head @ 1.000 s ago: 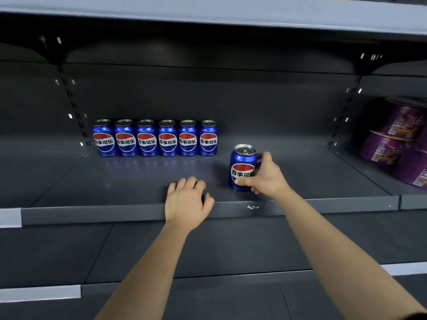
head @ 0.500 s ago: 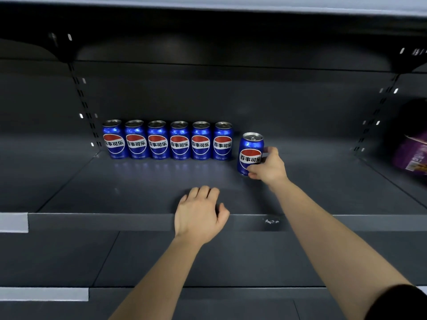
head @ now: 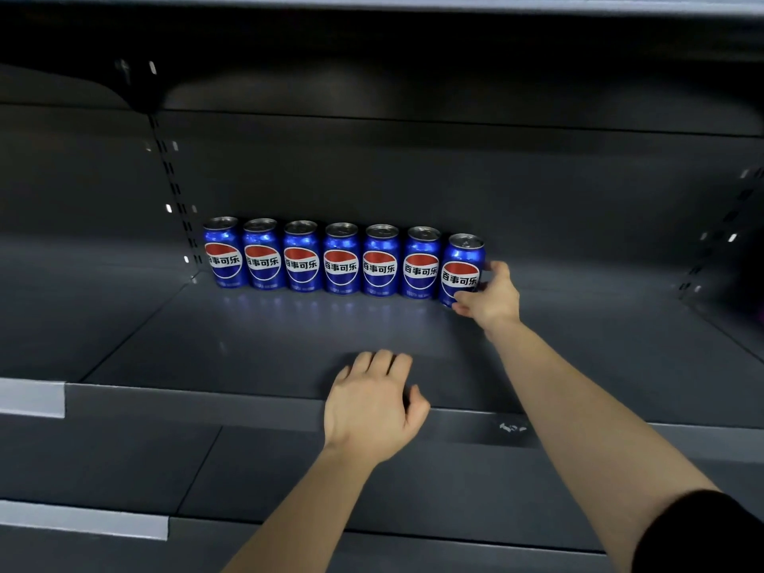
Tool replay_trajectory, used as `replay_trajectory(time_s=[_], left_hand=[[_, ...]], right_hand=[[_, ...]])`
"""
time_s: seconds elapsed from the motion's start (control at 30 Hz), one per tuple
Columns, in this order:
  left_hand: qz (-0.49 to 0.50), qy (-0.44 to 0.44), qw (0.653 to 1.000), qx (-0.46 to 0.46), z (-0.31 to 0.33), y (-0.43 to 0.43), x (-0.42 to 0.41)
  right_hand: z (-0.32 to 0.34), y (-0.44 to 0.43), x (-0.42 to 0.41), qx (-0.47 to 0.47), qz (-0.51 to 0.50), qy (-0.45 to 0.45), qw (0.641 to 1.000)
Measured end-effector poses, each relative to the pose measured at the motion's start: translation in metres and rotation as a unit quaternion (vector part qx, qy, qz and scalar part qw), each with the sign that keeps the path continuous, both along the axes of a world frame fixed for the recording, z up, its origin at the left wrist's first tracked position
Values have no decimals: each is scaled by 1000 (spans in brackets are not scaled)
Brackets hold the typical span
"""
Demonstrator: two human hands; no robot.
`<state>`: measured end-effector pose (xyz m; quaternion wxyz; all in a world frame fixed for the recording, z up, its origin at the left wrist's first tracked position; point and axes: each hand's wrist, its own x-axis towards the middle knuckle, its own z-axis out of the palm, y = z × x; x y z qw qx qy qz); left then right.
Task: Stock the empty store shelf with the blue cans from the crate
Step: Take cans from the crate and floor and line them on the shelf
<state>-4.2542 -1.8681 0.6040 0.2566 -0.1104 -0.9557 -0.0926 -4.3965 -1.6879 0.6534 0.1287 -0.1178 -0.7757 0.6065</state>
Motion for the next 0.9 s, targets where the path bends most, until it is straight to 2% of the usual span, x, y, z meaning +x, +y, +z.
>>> replay_trajectory(time_s=[0.57,0.73,0.8,0.9], left_hand=[[-4,2,1000,8,-1,0,-1],[2,3,1000,4,-1,0,0],[7,0,1000,-5,0,0,1],[11,-1,1000,-20,0,0,2]], right_hand=[[-8,-7,-19,23,-31,2,999],[-7,-9,-1,29,-18,-29,999],[-7,-8,12,24,-8,-20,999],[-7,-6,40,64,1,3,998]])
